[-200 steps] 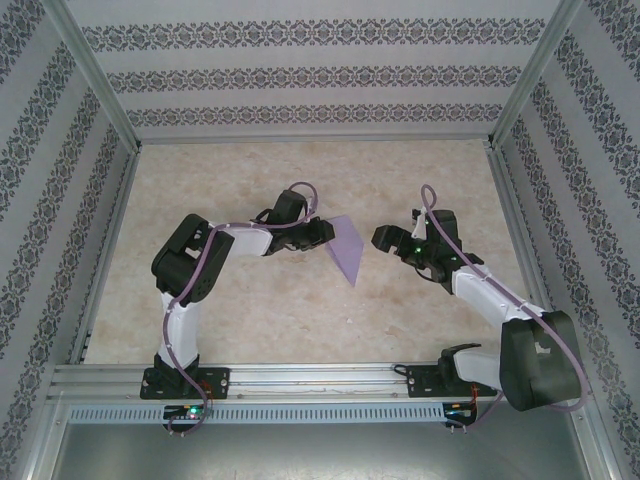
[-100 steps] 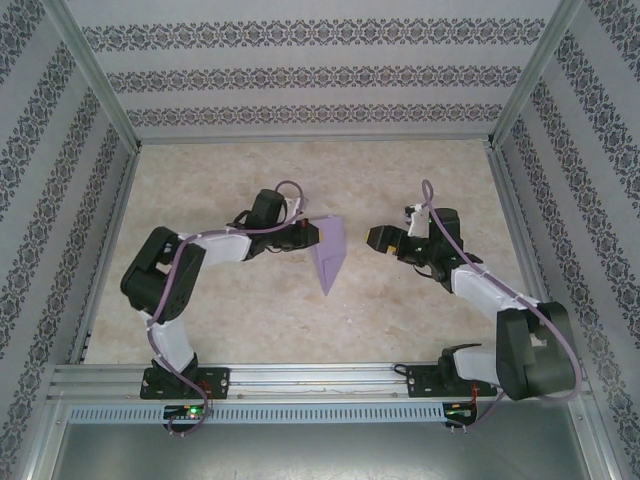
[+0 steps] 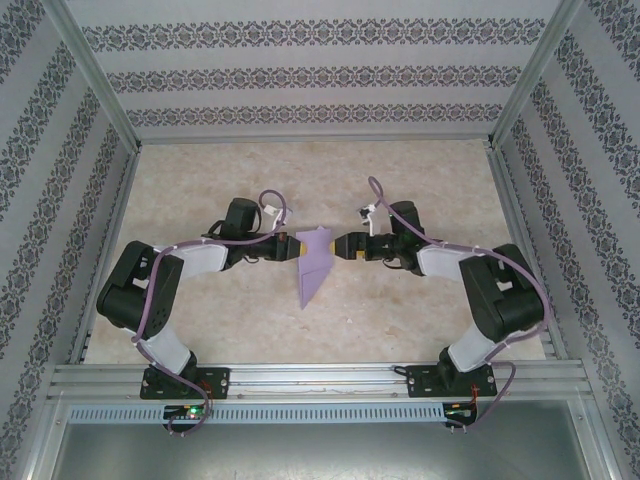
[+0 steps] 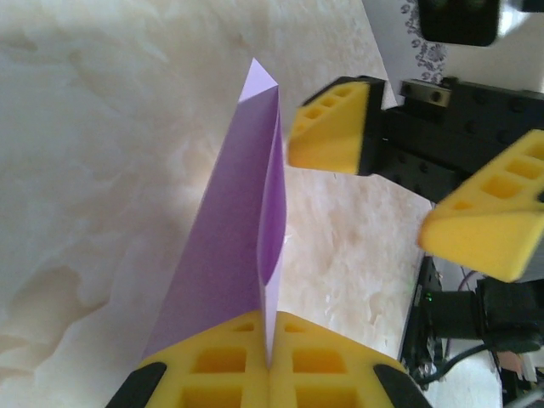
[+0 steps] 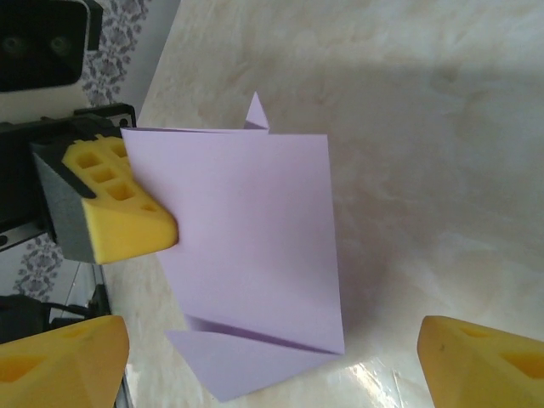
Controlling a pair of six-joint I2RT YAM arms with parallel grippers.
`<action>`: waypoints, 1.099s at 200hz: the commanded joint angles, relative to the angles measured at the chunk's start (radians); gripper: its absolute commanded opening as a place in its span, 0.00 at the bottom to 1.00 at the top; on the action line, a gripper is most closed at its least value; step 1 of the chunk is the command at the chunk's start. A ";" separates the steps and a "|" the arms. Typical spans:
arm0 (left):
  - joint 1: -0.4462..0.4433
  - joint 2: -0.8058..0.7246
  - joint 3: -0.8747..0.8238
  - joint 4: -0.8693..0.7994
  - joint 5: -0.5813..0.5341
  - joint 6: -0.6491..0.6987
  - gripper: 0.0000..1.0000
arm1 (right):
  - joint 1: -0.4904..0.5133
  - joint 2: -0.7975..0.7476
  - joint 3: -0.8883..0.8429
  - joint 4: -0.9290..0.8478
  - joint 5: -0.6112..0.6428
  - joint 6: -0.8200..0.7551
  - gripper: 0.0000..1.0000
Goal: Fold a paper plane with a square sheet of paper (fold left side to right side)
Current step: Fold the wing for the fifth time at the center of the table.
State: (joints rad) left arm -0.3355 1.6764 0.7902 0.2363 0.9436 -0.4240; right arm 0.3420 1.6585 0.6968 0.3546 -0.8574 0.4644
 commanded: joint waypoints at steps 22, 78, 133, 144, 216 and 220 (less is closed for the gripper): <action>0.014 -0.014 -0.031 0.108 0.089 0.013 0.00 | 0.046 0.105 0.068 0.100 -0.068 -0.026 0.86; 0.032 0.009 -0.033 0.107 0.063 0.004 0.00 | 0.064 0.168 0.095 0.158 -0.134 0.033 0.72; 0.045 0.033 -0.038 0.093 0.047 0.007 0.00 | 0.054 0.151 0.108 0.149 -0.146 0.047 0.54; 0.046 0.038 -0.038 0.091 0.047 0.009 0.00 | 0.053 0.155 0.117 0.146 -0.147 0.051 0.49; 0.049 0.047 -0.045 0.085 0.042 0.017 0.00 | 0.038 0.165 0.140 0.105 -0.132 0.045 0.37; 0.049 0.048 -0.046 0.087 0.043 0.015 0.00 | 0.038 0.164 0.142 0.103 -0.128 0.045 0.36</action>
State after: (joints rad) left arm -0.2989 1.7073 0.7555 0.3000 0.9829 -0.4225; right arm 0.3882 1.8133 0.8101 0.4625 -0.9745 0.5240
